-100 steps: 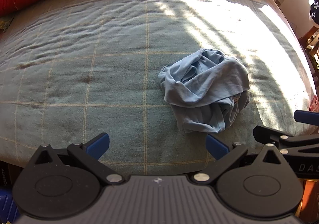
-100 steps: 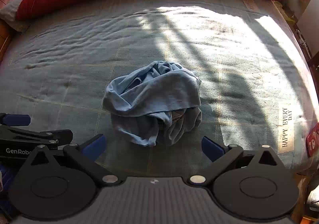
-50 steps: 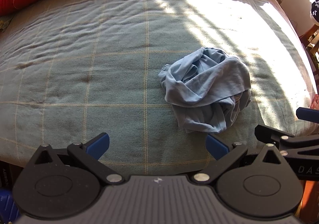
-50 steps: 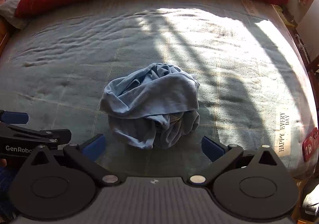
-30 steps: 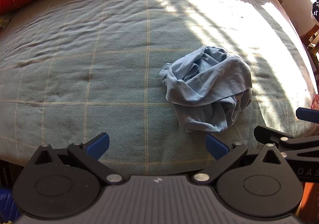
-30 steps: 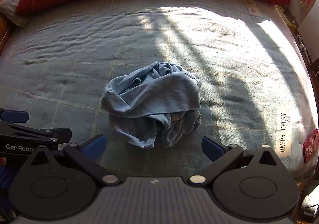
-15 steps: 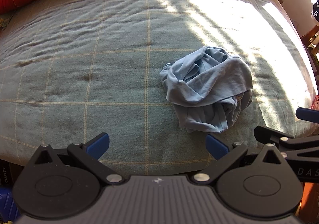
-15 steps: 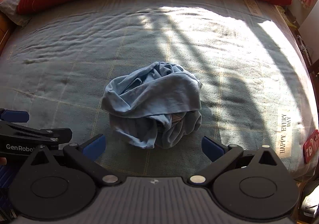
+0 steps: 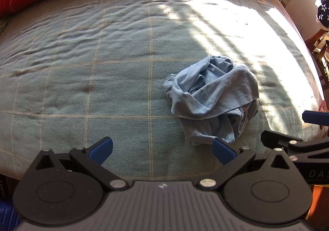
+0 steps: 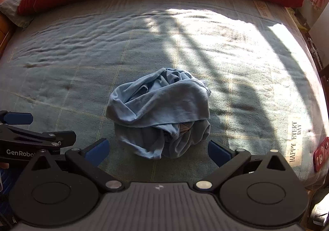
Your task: Fold clothes
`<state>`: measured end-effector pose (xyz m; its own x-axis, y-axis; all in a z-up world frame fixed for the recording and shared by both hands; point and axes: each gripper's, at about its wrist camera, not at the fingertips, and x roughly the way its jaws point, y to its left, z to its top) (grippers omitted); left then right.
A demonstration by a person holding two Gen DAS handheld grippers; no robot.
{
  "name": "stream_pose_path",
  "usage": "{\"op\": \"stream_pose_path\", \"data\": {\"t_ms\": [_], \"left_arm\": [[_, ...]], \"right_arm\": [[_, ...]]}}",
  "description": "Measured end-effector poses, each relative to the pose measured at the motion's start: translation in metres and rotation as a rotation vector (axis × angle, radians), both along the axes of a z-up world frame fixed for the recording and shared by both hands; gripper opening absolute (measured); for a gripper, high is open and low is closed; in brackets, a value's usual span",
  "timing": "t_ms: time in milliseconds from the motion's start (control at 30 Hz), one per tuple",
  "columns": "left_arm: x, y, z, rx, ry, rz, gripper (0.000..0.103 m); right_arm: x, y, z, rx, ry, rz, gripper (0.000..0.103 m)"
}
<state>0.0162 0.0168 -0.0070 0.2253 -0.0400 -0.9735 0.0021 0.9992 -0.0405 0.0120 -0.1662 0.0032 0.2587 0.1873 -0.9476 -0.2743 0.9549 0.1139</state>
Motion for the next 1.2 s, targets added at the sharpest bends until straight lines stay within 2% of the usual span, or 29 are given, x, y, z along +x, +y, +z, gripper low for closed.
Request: {"op": "stream_pose_path", "data": {"t_ms": [267, 367, 533, 700, 933, 1100, 1200], "left_arm": [[0.002, 0.018, 0.002, -0.031, -0.028, -0.132, 0.102], [-0.001, 0.029, 0.004, -0.044, -0.048, -0.193, 0.102], [-0.005, 0.053, 0.001, -0.069, -0.088, -0.24, 0.102], [-0.009, 0.073, -0.008, -0.139, -0.14, -0.23, 0.102], [-0.015, 0.075, -0.015, -0.156, -0.165, -0.189, 0.102], [-0.007, 0.053, -0.016, -0.108, -0.078, -0.128, 0.1], [-0.003, 0.034, -0.014, -0.062, -0.079, -0.069, 0.1]], "right_arm": [[-0.007, 0.007, 0.008, 0.031, -0.007, -0.093, 0.103], [-0.019, 0.016, 0.013, 0.045, -0.024, -0.133, 0.103], [-0.041, 0.031, 0.02, 0.062, -0.045, -0.165, 0.103], [-0.056, 0.04, 0.022, 0.044, -0.063, -0.14, 0.103], [-0.041, 0.035, 0.021, 0.091, -0.104, -0.027, 0.103], [-0.005, 0.019, 0.009, 0.152, -0.077, 0.065, 0.099], [0.016, 0.005, 0.001, 0.184, -0.051, 0.127, 0.096]]}}
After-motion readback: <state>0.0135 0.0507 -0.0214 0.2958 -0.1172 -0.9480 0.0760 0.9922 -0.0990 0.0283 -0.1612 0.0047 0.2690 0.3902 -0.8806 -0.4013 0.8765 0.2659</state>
